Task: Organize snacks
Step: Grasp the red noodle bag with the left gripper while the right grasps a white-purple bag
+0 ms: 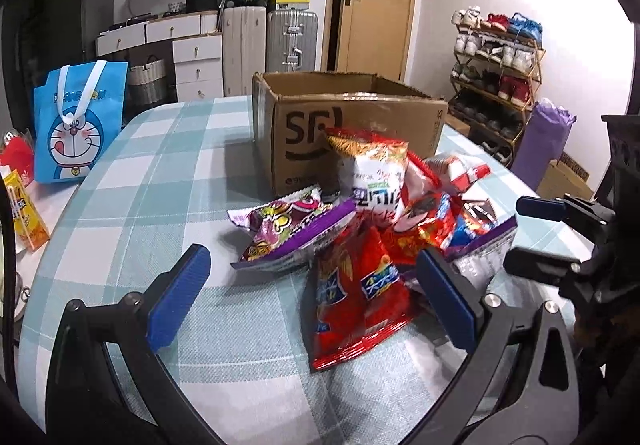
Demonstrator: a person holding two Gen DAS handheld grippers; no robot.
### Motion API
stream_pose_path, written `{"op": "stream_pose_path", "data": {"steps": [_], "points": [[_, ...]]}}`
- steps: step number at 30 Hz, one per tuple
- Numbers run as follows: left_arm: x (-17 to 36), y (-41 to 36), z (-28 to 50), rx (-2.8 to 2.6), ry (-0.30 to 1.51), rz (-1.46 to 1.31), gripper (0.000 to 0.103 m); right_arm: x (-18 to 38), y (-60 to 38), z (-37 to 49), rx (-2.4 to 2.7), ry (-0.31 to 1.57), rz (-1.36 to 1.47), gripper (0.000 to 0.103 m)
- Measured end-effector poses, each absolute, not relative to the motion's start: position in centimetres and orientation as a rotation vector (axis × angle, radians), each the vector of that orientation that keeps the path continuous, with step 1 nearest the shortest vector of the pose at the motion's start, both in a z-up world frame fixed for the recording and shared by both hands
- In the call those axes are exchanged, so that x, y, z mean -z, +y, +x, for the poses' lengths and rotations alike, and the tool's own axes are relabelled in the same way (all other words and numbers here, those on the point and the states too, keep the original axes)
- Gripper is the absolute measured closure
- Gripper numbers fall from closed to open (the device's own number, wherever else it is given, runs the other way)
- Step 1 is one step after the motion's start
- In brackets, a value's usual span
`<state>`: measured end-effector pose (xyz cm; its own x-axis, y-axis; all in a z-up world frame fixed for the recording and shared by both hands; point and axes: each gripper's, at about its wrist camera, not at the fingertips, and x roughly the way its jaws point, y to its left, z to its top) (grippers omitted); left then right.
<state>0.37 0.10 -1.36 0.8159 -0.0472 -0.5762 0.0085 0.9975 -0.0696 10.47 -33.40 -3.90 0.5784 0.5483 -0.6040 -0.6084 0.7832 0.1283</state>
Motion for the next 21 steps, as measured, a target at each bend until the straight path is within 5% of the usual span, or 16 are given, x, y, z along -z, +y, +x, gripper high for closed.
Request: {"op": "stream_pose_path", "data": {"steps": [18,21], "points": [[2.7,-0.5,1.8,0.059,0.711,-0.090,0.001,7.0,-28.6,10.5,-0.804,0.842,-0.210,0.027],[3.0,-0.8,2.3,0.077,0.740,-0.094,0.009,7.0,-28.4,10.9,-0.809,0.857,-0.205,0.033]]}}
